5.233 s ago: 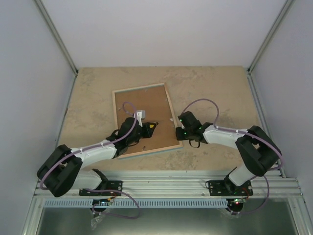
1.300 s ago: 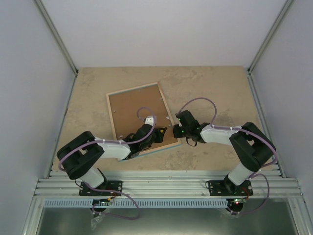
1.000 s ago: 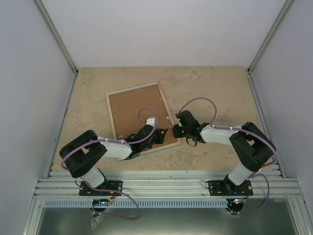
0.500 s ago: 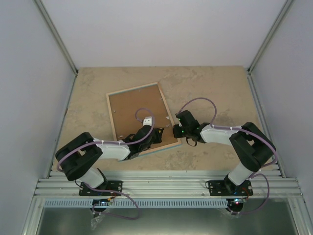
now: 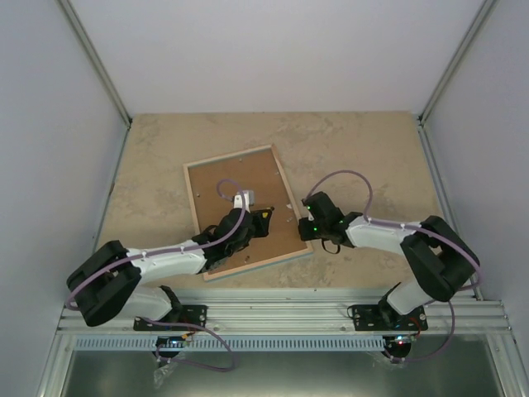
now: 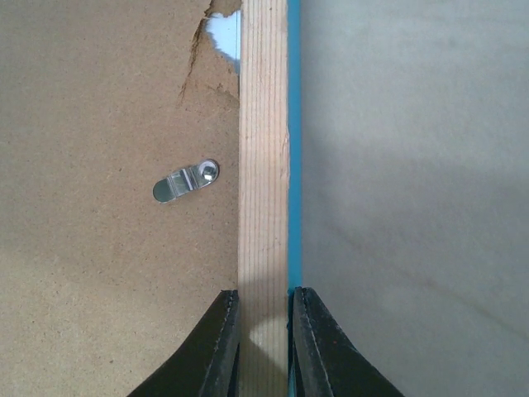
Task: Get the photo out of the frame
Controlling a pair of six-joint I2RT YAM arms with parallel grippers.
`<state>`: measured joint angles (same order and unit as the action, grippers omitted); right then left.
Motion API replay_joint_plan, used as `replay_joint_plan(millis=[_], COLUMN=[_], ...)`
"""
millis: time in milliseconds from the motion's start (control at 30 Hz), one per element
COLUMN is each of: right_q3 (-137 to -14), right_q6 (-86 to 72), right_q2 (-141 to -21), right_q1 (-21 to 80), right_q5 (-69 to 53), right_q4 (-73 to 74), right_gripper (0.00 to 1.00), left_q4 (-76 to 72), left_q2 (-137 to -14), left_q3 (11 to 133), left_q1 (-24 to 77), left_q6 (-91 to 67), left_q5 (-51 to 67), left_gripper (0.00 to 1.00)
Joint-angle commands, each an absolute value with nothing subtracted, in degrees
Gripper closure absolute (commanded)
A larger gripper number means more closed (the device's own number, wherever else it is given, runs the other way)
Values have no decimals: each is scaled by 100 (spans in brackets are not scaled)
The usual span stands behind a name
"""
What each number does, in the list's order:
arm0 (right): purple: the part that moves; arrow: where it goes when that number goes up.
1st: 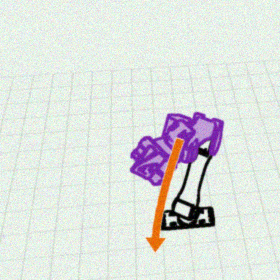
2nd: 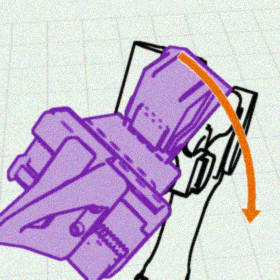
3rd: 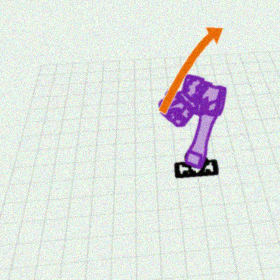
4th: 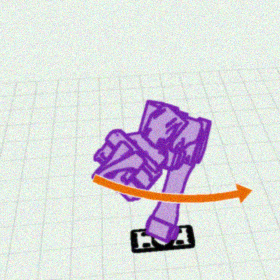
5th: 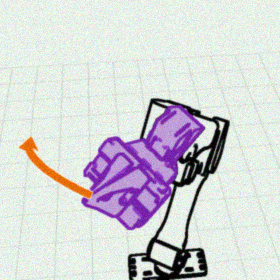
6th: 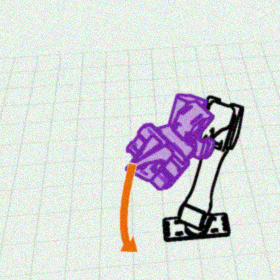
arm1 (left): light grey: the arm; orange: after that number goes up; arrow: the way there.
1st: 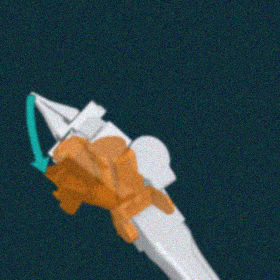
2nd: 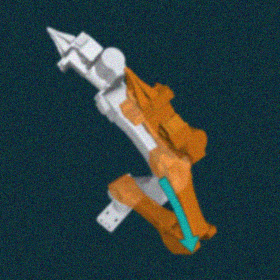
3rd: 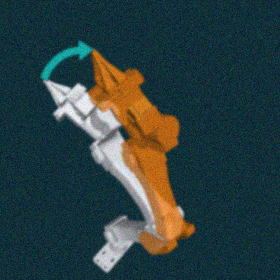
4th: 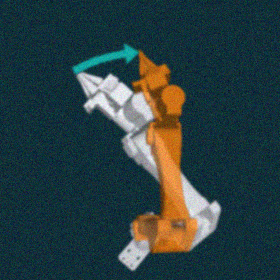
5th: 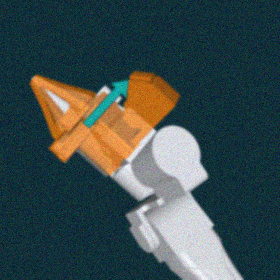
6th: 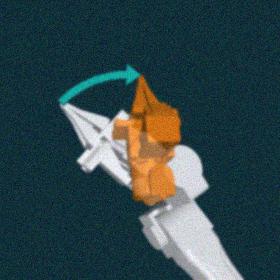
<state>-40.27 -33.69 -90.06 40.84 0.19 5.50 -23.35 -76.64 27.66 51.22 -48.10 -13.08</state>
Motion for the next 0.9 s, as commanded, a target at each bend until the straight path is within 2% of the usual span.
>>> replay_joint_plan(millis=[0, 200, 400, 500, 700, 867], right_q3=[-3645, -3388, -3779, -4217, -5266, -5950], right_q6=[-3343, -3303, -3132, -2894, -2410, -2128], right_q2=[-8564, -8062, -7849, -8146, -9027, -9925], right_q1=[4140, 4152, 4017, 3753, 3420, 3269], right_q5=[-309, -497, -350, -363, -533, -618], right_q4=[1092, 1391, 1509, 1445, 1366, 1374], right_gripper=[94, 89, 79, 75, 62, 62], left_q4=[-2035, -2003, -1972, -1911, -1843, -1941], left_q2=[-7392, -7254, -7084, -7010, -6985, -7271], left_q3=[2773, 2688, 2650, 2652, 2716, 2910], left_q1=[5054, 4770, 4307, 4143, 3960, 3861], left_q6=[-4630, -4634, -4598, -4535, -4342, -4194], left_q5=[-1545, -1281, -877, -796, -720, -515], left_gripper=[100, 100, 100, 100, 100, 100])
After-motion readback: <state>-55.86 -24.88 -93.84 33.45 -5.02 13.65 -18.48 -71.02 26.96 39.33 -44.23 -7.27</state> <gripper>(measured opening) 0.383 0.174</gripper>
